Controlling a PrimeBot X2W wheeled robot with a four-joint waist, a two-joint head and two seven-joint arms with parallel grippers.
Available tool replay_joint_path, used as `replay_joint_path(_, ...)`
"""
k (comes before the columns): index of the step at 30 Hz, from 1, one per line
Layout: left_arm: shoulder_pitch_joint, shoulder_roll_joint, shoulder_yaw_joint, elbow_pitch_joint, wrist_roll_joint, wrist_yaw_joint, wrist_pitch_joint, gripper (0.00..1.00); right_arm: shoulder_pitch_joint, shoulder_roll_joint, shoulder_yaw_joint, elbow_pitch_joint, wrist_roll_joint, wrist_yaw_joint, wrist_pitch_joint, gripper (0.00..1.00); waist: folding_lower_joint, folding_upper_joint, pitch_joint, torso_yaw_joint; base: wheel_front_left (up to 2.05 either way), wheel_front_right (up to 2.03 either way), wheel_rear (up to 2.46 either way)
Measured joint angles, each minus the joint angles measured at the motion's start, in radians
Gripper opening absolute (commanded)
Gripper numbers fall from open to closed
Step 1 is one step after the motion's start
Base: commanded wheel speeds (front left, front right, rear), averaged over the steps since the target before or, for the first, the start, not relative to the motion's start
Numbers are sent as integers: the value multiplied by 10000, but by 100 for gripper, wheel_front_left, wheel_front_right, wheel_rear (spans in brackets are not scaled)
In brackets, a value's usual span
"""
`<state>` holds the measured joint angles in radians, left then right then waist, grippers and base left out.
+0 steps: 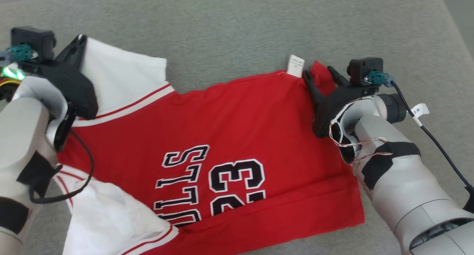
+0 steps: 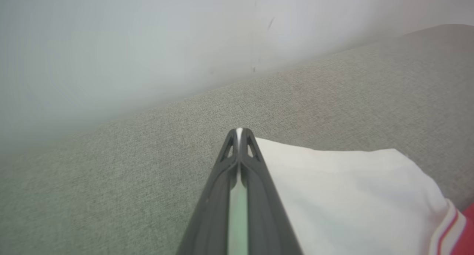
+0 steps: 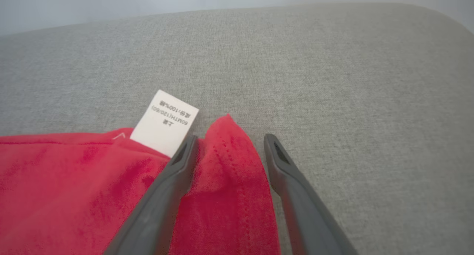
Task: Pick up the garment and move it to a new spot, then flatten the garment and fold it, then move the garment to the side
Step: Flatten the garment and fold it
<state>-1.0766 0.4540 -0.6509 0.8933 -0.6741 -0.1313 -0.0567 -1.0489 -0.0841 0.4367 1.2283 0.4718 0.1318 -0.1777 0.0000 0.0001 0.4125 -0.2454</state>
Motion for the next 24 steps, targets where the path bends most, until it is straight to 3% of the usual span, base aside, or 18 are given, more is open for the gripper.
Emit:
replay_joint_path(1,-41,-42,-75,-12,-54,0,-73,0,-20,-27,17,105,54,0,104,0,0,0,21,93,0,0,0)
replay_joint_path(12,-434,-65,-596,209,-566,-2,-1237,0,-771,-677,-389,433,226,2,-731,0,-2,-1,-223,639,0,0,0)
replay_joint_path(17,-330,-77,-851,117,-779,0,-1630,0,-479,-560,-420,428,224,2,-817,0,-1,-2,-541,749,0,0,0)
replay_joint_path(24,928,-104,-976,-832,-1185,0,-2008,0,740,-963,-738,-1028,424,2,-865,0,-1,-2,-1058,989,0,0,0)
